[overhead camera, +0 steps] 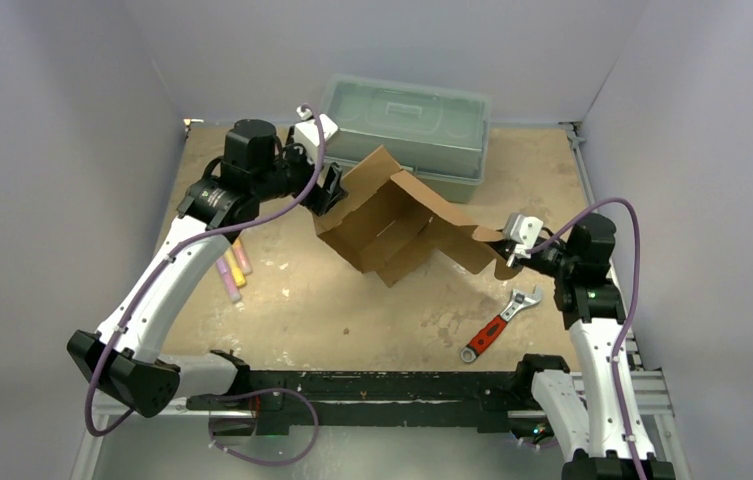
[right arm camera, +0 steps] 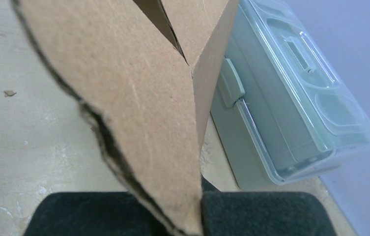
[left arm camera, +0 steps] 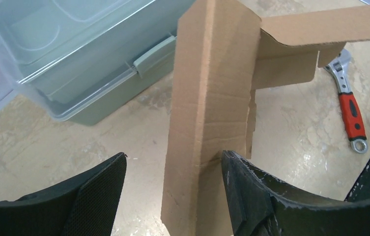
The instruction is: Fold the paper box
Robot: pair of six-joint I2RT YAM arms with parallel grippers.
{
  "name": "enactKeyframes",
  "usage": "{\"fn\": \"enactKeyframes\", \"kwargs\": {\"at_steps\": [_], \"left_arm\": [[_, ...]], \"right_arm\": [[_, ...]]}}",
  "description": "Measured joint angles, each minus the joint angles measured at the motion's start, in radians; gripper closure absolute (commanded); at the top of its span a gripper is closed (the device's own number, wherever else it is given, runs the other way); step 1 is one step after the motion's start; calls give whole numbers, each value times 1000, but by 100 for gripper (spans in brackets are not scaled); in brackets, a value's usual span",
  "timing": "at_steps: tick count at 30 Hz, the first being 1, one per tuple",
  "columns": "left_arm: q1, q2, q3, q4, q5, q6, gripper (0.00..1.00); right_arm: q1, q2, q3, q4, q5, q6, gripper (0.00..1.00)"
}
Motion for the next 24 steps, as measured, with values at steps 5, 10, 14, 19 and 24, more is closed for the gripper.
{"fn": "enactKeyframes", "kwargs": {"at_steps": [5, 10, 14, 19, 24], "left_arm": [[0, 5, 0, 0, 52, 37, 30], [0, 5, 0, -1, 60, 65, 29], [0, -2, 0, 0, 50, 85, 27], [0, -23, 0, 8, 46, 87, 21], [0, -27, 0, 12, 42, 87, 21]], "right_arm": [[0, 1, -1, 3, 0, 1, 100], [0, 1, -1, 3, -5, 11, 100], [0, 4, -1, 3, -14, 31, 100], [0, 16, -1, 16, -24, 87, 100], [0, 34, -1, 38, -24, 152, 100]]}}
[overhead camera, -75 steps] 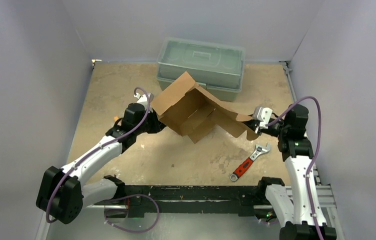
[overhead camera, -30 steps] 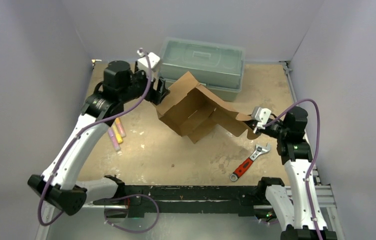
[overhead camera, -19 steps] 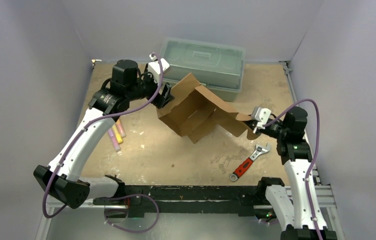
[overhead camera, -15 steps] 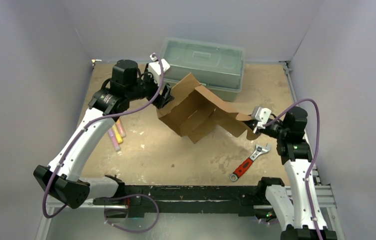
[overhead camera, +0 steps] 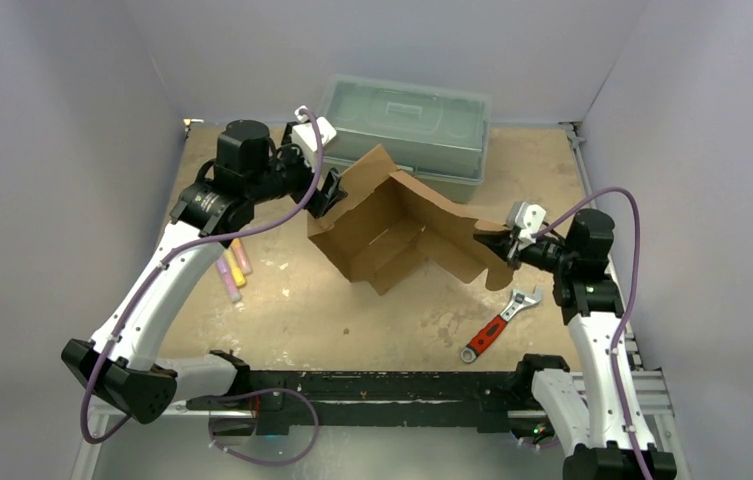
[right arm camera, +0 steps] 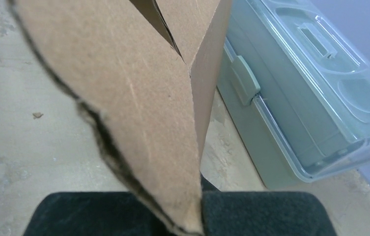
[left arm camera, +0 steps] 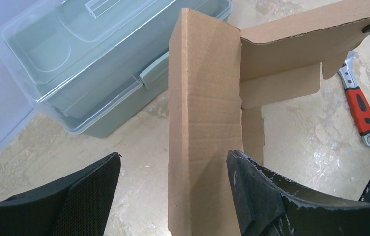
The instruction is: Fold the paper box
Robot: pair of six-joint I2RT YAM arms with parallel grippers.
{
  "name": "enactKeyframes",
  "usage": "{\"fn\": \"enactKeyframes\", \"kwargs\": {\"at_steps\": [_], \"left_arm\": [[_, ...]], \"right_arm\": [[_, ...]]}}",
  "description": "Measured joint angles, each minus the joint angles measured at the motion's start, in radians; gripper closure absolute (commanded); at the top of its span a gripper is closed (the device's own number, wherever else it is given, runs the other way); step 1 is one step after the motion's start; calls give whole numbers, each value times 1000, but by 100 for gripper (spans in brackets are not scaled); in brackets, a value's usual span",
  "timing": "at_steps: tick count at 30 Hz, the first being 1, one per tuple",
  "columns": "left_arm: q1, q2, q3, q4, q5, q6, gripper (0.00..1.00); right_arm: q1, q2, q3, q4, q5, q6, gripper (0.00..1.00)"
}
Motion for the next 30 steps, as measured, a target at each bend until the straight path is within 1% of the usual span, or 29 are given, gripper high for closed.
{"fn": "enactKeyframes", "kwargs": {"at_steps": [9, 17, 24, 30], "left_arm": [[0, 0, -32, 13, -8, 1, 27], [0, 0, -77, 22, -23, 1, 30], [0, 0, -77, 24, -22, 1, 27], [0, 0, -76, 22, 11, -4, 24]], "right_arm": [[-1, 10, 0, 64, 9, 126, 100], [-2, 14, -11, 151, 81, 230, 100], [-2, 33, -17, 188, 107, 275, 100], [-2, 47, -18, 198, 106, 286, 100]]}}
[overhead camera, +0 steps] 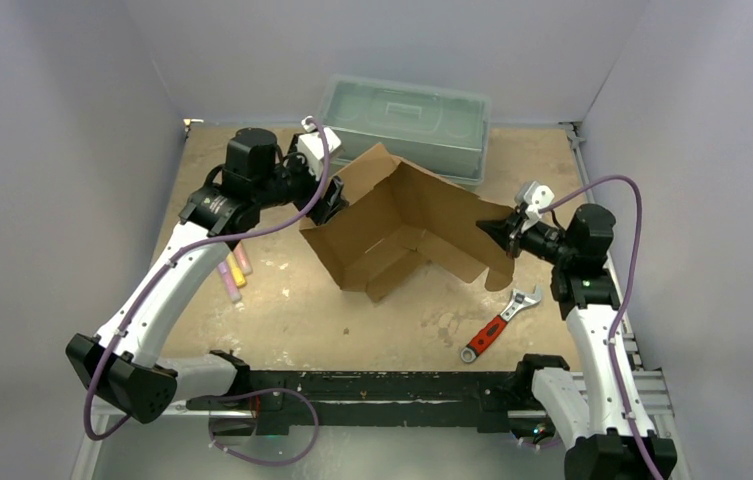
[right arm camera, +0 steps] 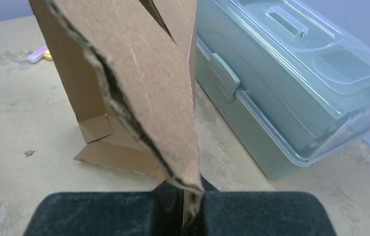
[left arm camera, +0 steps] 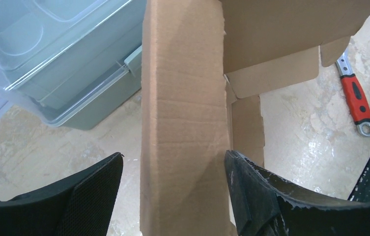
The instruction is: Fold the paper box
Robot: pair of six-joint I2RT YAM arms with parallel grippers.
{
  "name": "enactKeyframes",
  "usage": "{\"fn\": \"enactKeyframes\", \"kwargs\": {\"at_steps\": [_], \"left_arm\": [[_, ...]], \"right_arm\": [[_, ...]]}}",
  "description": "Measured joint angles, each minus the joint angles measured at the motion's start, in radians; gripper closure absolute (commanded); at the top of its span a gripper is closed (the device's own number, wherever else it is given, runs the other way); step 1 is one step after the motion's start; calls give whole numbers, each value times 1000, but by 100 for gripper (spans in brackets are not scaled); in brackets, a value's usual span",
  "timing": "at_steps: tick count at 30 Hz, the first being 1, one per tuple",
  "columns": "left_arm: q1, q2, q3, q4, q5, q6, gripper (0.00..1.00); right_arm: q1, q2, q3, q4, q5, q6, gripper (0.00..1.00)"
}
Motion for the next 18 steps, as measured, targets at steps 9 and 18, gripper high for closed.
{"fn": "enactKeyframes", "kwargs": {"at_steps": [9, 18], "left_arm": [[0, 21, 9, -1, 43, -4, 24], [0, 23, 16, -2, 35, -26, 25]], "right_arm": [[11, 8, 0, -1, 0, 3, 100], [44, 22, 71, -56, 54, -42, 100]]}}
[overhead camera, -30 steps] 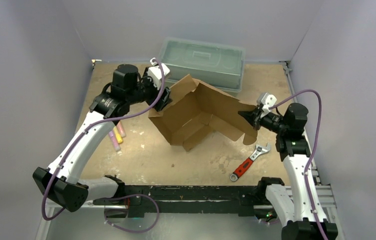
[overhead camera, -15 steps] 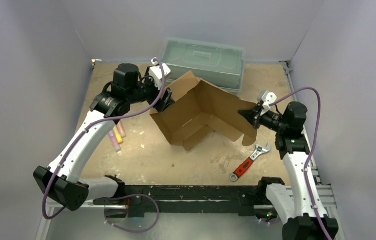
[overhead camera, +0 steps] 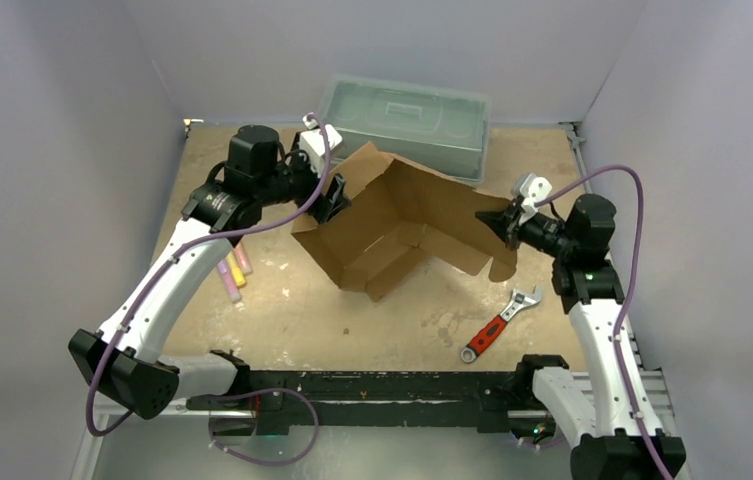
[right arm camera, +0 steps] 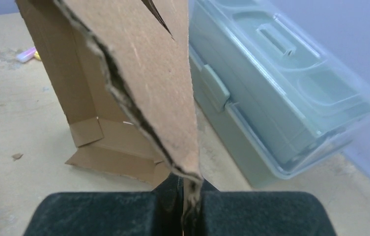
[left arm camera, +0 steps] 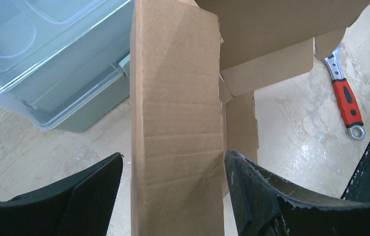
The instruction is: Fold the paper box
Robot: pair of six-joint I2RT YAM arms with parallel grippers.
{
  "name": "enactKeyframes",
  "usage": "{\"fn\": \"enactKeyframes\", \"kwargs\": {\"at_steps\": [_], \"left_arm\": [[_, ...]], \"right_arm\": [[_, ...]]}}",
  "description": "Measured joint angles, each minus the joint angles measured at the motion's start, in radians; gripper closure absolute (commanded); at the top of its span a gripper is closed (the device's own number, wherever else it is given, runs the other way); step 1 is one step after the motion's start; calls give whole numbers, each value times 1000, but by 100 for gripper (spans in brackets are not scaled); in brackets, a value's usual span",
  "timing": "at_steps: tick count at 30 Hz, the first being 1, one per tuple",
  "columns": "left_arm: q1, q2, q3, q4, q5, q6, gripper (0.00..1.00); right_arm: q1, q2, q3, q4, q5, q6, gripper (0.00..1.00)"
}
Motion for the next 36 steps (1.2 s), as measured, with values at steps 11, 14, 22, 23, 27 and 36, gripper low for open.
{"fn": "enactKeyframes", "kwargs": {"at_steps": [11, 14, 22, 23, 27, 36], "left_arm": [[0, 2, 10, 47, -63, -49, 28], [0, 7, 9, 73, -70, -66, 30], [0, 11, -29, 118, -116, -87, 34], [0, 11, -38, 120, -120, -87, 35], [0, 11, -84, 133, -141, -87, 39], [0, 10, -138, 157, -227, -84, 39]], "right_arm": [[71, 101, 232, -71, 113, -125, 100], [96, 117, 261, -110, 145, -175, 100], [130, 124, 281, -172, 193, -250, 100], [130, 124, 283, -177, 198, -253, 100], [148, 126, 293, -193, 217, -267, 100], [230, 157, 309, -219, 263, -290, 100]]}}
